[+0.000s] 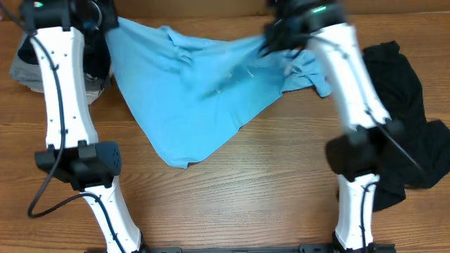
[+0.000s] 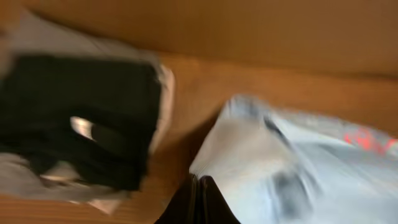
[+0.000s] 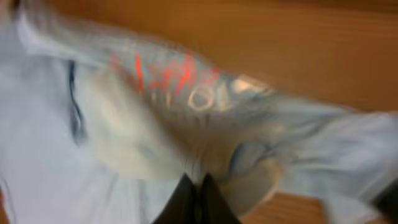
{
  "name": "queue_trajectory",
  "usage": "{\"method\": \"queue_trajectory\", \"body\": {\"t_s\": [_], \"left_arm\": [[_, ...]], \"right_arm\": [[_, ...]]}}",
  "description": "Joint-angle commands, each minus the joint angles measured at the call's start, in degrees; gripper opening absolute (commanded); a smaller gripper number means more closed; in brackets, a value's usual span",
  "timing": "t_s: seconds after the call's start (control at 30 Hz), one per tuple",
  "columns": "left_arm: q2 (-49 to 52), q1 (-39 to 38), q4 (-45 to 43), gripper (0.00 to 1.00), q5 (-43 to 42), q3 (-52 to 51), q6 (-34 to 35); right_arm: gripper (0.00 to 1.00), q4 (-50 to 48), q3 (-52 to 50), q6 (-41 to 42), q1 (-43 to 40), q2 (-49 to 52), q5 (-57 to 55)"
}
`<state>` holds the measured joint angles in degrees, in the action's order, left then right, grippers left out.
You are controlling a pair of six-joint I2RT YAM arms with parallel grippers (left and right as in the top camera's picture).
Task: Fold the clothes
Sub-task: 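Lift the T-shirt with both grippers and shake it out flat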
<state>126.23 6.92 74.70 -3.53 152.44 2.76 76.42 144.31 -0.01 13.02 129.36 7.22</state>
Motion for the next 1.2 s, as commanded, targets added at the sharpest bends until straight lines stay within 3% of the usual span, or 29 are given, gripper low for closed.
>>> {"method": "queue_trajectory", "body": {"t_s": [0.0,0.2,0.37,0.57,0.87,1.17], "left_arm": [[-2.5,0.6,1.8,0.04,4.6,10.4,-1.6],[-7.1,0.6,1.8,0.04,5.4,21.9,-1.6],[-14.5,0.6,0.9,0.04,9.2,24.9,-1.6],[-24.2,0.6,0.3,0.04,13.9,24.8,-3.1],[-32.7,0.6,0.5,0.04,30.3,24.1,-4.3],[-33.0,0.6,-0.8,0.04,36.7,12.4,-4.5]], "right_arm": [[0.04,5.2,11.7,0.3,-6.0,-8.0,-0.3],[0.04,12.7,24.8,0.3,-14.4,-13.3,2.3],[0.04,13.9,27.8,1.1,-18.9,-20.3,5.1],[0.04,14.0,27.8,1.4,-20.5,-29.8,4.9],[0.04,15.2,27.8,1.6,-28.0,-43.4,4.8],[0.04,19.5,25.5,1.8,-28.6,-42.8,3.4]]}}
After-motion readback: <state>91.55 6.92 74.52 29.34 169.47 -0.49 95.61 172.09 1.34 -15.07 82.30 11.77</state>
